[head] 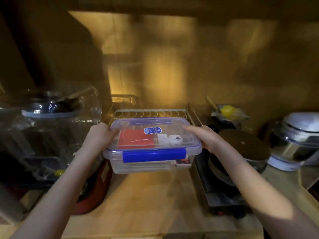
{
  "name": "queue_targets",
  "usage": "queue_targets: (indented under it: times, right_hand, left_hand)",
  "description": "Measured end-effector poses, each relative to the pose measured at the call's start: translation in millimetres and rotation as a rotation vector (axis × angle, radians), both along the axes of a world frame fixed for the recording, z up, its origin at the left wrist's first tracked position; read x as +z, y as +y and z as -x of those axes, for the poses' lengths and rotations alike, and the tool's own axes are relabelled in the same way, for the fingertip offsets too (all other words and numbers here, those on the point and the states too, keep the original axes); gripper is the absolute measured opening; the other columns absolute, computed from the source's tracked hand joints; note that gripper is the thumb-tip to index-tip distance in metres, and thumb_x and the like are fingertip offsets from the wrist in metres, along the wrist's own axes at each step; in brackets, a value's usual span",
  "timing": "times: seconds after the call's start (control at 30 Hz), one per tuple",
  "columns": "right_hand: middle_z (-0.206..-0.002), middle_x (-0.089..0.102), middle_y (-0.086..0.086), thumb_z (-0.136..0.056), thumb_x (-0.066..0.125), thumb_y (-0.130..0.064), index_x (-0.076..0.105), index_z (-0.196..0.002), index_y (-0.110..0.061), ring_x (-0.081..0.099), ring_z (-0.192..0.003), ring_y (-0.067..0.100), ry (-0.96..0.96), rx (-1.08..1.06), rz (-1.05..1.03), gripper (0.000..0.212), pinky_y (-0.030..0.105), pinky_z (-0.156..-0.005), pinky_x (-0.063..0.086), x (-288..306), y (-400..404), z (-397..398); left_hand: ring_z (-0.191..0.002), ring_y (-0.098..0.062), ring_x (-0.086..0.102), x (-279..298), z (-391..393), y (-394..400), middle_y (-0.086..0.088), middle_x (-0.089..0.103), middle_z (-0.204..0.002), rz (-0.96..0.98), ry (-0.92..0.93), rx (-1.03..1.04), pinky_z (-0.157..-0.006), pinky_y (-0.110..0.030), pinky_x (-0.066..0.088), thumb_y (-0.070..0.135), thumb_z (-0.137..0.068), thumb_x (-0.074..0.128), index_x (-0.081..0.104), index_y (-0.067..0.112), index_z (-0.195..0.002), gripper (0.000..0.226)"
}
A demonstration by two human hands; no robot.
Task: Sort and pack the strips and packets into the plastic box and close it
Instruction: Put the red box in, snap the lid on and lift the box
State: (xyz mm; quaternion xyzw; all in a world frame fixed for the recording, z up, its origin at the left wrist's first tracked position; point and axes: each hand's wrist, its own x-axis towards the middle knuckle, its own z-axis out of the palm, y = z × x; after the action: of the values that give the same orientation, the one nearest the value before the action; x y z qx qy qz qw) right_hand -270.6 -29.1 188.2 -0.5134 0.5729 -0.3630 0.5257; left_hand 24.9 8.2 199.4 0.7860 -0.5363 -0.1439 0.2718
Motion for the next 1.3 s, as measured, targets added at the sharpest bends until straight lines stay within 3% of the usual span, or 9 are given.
queue_targets:
  times: [0.13, 0.37, 0.5, 0.67, 0.87, 1.0, 1.1, 1.2, 1.3]
  right_hand:
    - [-0.086, 0.072, 0.013, -0.085, 0.062, -0.032, 0.069, -0.099, 0.0, 0.069, -0.084, 0.028, -0.083, -0.106, 0.102, 0.035, 0.037, -0.084, 0.052, 21, -17, -8]
    - [-0.071, 0.068, 0.009, -0.089, 0.06, -0.024, 0.066, -0.088, 0.001, 0.065, -0.067, 0.021, -0.202, -0.193, 0.177, 0.027, 0.03, -0.066, 0.051, 29, -47, -32]
    - [-0.082, 0.071, 0.011, -0.091, 0.056, -0.026, 0.067, -0.086, -0.007, 0.069, -0.077, 0.024, -0.225, -0.193, 0.16, 0.023, 0.036, -0.077, 0.054, 14, -71, -45]
    - [-0.093, 0.072, 0.015, -0.092, 0.054, -0.029, 0.066, -0.097, -0.003, 0.07, -0.088, 0.028, -0.185, -0.176, 0.122, 0.029, 0.041, -0.088, 0.054, -5, -104, -56]
    - [-0.094, 0.072, 0.016, -0.088, 0.057, -0.037, 0.064, -0.102, 0.0, 0.07, -0.08, 0.024, -0.13, -0.176, 0.07, 0.04, 0.03, -0.068, 0.053, -25, -135, -64]
    - [-0.088, 0.073, 0.014, -0.085, 0.061, -0.039, 0.066, -0.1, -0.001, 0.07, -0.084, 0.027, -0.165, -0.167, 0.041, 0.041, 0.041, -0.087, 0.054, -31, -149, -67]
    - [-0.078, 0.07, 0.008, -0.086, 0.061, -0.036, 0.066, -0.1, -0.001, 0.068, -0.073, 0.021, -0.174, -0.16, 0.032, 0.038, 0.035, -0.074, 0.053, -36, -160, -72]
    - [-0.082, 0.07, 0.009, -0.089, 0.057, -0.032, 0.064, -0.104, -0.002, 0.067, -0.072, 0.019, -0.177, -0.172, 0.02, 0.034, 0.03, -0.066, 0.049, -36, -171, -75]
    - [-0.086, 0.07, 0.011, -0.09, 0.056, -0.031, 0.063, -0.105, -0.001, 0.068, -0.076, 0.021, -0.159, -0.177, 0.023, 0.034, 0.031, -0.071, 0.051, -34, -183, -76]
  left_hand:
    - [-0.076, -0.028, 0.066, 28, -4, -10, -0.015, 0.067, -0.083, 0.115, -0.001, 0.036, -0.068, -0.039, 0.057, 0.035, -0.087, 0.057, 0.063, 0.002, -0.089, 0.034]
    - [-0.072, -0.029, 0.066, 44, -7, -45, -0.014, 0.068, -0.079, 0.245, 0.051, 0.075, -0.07, -0.042, 0.058, 0.025, -0.089, 0.055, 0.064, 0.004, -0.081, 0.024]
    - [-0.07, -0.023, 0.064, 39, -11, -72, -0.012, 0.065, -0.079, 0.245, 0.064, 0.046, -0.06, -0.034, 0.054, 0.018, -0.092, 0.048, 0.061, 0.003, -0.089, 0.02]
    - [-0.077, -0.031, 0.064, 16, -17, -105, -0.019, 0.066, -0.087, 0.217, 0.044, 0.056, -0.068, -0.04, 0.055, 0.015, -0.093, 0.042, 0.06, -0.001, -0.091, 0.024]
    - [-0.075, -0.026, 0.058, -6, -21, -137, -0.014, 0.062, -0.088, 0.085, 0.059, 0.082, -0.064, -0.035, 0.046, 0.026, -0.096, 0.042, 0.058, 0.0, -0.099, 0.031]
    - [-0.085, -0.029, 0.059, -12, -25, -149, -0.019, 0.063, -0.104, 0.027, 0.009, 0.031, -0.074, -0.037, 0.049, 0.03, -0.095, 0.041, 0.056, -0.001, -0.107, 0.036]
    - [-0.104, -0.028, 0.056, -12, -19, -153, -0.016, 0.059, -0.117, 0.019, -0.137, -0.05, -0.09, -0.04, 0.049, 0.036, -0.095, 0.039, 0.057, 0.006, -0.108, 0.037]
    - [-0.129, -0.028, 0.042, -17, -5, -159, -0.013, 0.052, -0.134, 0.021, -0.286, -0.177, -0.112, -0.048, 0.03, 0.044, -0.094, 0.03, 0.052, 0.013, -0.124, 0.049]
    - [-0.14, -0.029, 0.028, -19, 3, -165, -0.016, 0.036, -0.148, -0.033, -0.336, -0.225, -0.118, -0.047, 0.016, 0.05, -0.095, 0.021, 0.04, 0.015, -0.137, 0.058]
